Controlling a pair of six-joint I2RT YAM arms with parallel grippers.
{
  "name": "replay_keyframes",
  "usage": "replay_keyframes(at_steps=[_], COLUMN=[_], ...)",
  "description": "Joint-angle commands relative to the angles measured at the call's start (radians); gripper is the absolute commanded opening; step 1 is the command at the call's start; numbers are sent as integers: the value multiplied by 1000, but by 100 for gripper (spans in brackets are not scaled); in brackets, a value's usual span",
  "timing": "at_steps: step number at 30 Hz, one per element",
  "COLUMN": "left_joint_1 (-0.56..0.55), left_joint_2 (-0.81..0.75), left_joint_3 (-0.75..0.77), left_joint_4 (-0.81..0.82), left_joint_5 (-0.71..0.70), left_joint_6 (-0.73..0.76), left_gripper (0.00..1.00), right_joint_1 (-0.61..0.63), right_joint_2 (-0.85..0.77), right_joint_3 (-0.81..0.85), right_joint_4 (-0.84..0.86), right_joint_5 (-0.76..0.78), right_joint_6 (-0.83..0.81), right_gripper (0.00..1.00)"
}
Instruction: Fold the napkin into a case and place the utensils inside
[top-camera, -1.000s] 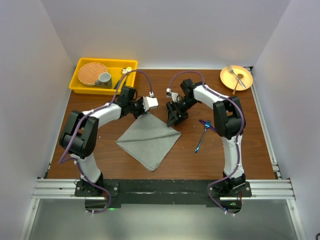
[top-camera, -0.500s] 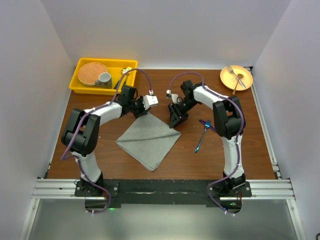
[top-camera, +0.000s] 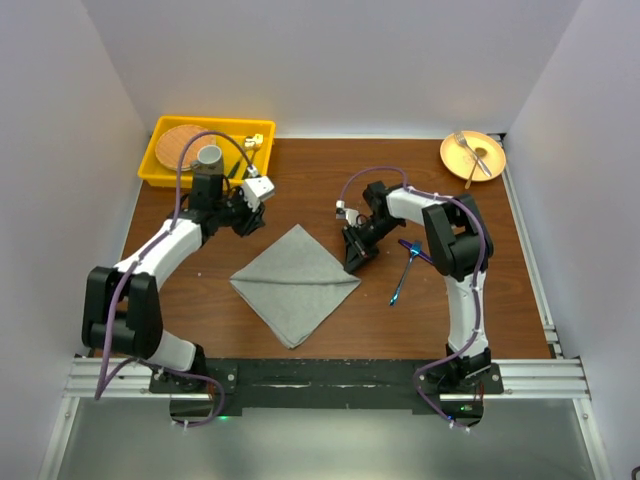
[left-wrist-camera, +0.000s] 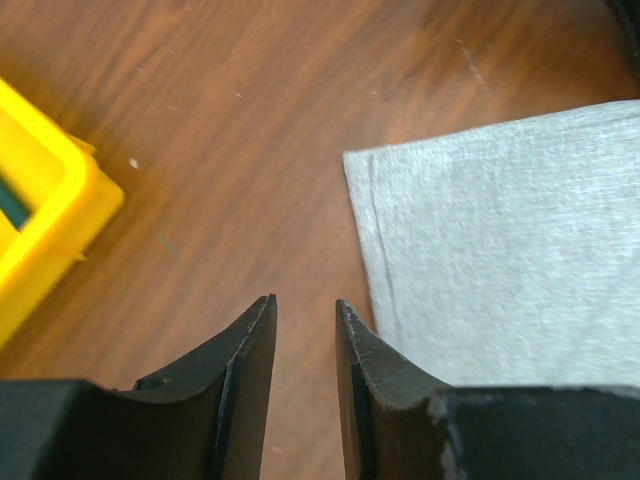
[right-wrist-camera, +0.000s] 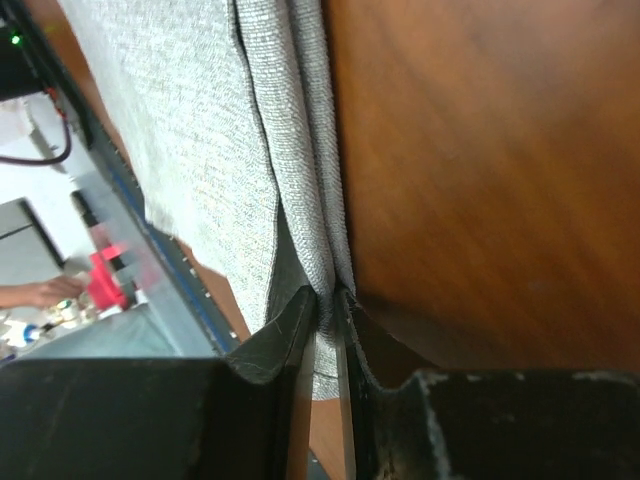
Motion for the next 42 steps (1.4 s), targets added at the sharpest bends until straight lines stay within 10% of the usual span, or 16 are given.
replay_keyframes(at_steps=[1,9,42], left_joint_1=[12,-42,-148], left_joint_2=[-45,103,456], left_joint_3=[-67,74,307], left_joint_4=[-71,-132,-36], left_joint_5=[92,209,166], left_joint_6=[-11,78,-20], left_gripper=[35,39,36], right_joint_1=[42,30,6], right_joint_2=[-68,-99,-240], right_joint_3=[-90,-30,-98], right_joint_4=[94,68,83], right_joint_5=[-72,-43,-63], right_joint_6=[87,94,137], right_gripper=[18,33,34])
